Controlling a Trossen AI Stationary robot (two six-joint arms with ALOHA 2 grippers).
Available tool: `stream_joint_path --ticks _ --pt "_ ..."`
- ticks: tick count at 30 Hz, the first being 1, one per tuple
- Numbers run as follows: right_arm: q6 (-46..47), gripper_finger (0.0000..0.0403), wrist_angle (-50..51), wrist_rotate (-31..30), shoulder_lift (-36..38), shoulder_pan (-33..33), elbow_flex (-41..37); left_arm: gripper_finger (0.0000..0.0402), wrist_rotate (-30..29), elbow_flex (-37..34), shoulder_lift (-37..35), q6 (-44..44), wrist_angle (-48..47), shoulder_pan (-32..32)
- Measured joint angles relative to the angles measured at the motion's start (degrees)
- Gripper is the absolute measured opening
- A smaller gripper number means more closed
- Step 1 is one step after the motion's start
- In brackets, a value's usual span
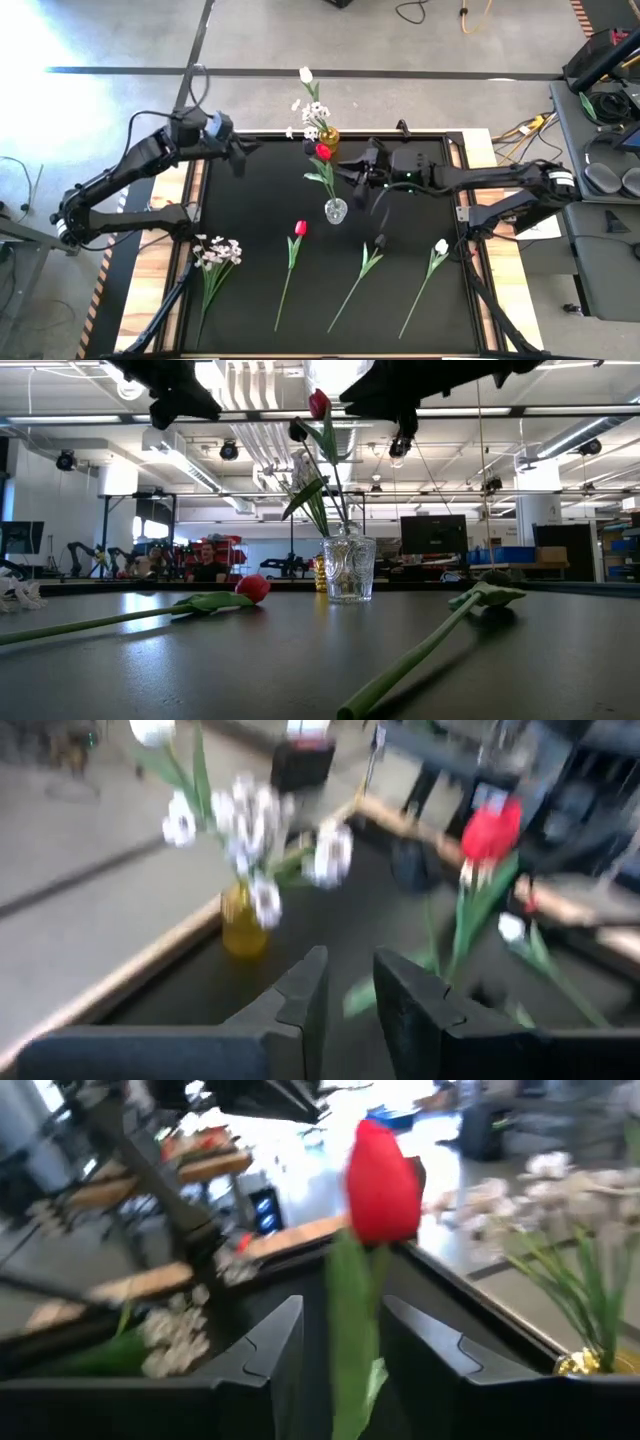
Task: Sort flowers into vase by color
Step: Put the white flowers into the yellow vase
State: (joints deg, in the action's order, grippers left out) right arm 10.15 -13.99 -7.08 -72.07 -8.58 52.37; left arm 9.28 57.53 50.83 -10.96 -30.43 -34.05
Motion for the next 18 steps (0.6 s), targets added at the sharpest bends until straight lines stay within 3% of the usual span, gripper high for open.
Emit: stream_joint_path --ticks 5,12,18 --pt "-3.91 0.0086 15.71 9.90 3.18 -2.63 6.42 0.0024 -2.36 2.67 0.90 -5.08 -10.91 5.70" --pt "-12.16 0.0015 29.56 10.36 4.49 -4.71 14.71 0.0002 -5.28 2.78 3.57 -18.94 -19.62 18.72" --pt "-13.20 0.0009 35.61 11.17 4.81 -6.92 16.73 0.0000 -6.29 2.76 7.43 -34.38 -26.37 31.38"
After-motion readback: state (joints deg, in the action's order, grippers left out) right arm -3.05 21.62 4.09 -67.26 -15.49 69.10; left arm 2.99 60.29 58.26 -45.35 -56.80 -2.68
